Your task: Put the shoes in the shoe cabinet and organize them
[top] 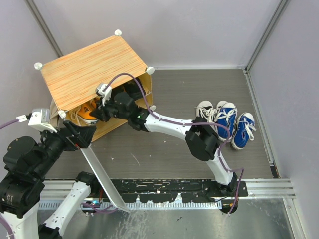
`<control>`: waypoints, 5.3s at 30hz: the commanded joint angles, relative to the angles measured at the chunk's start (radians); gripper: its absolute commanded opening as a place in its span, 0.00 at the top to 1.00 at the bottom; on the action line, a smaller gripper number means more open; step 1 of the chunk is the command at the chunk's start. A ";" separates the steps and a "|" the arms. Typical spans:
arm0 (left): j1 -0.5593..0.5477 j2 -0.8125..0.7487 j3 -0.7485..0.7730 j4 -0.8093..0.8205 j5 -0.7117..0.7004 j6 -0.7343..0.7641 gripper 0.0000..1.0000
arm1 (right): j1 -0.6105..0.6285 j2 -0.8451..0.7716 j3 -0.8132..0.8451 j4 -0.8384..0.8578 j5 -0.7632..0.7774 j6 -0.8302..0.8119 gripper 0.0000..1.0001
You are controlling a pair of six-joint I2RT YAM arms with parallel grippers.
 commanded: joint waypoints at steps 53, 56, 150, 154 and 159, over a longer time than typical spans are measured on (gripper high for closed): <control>-0.004 0.076 0.008 0.096 0.082 0.021 0.02 | -0.013 -0.373 -0.392 -0.194 0.421 -0.064 0.39; -0.004 0.088 -0.018 0.123 0.146 0.032 0.02 | -0.060 -0.488 -0.473 -0.377 0.603 -0.033 0.32; -0.050 0.085 -0.365 0.438 0.482 0.025 0.02 | -1.090 -1.073 -0.808 -1.049 0.616 0.290 0.18; -0.091 0.083 -0.391 0.477 0.489 0.001 0.02 | -1.285 -1.029 -0.869 -0.946 0.483 0.315 0.20; -0.121 0.084 -0.412 0.496 0.486 0.003 0.02 | -1.316 -0.914 -0.906 -0.858 0.479 0.325 0.20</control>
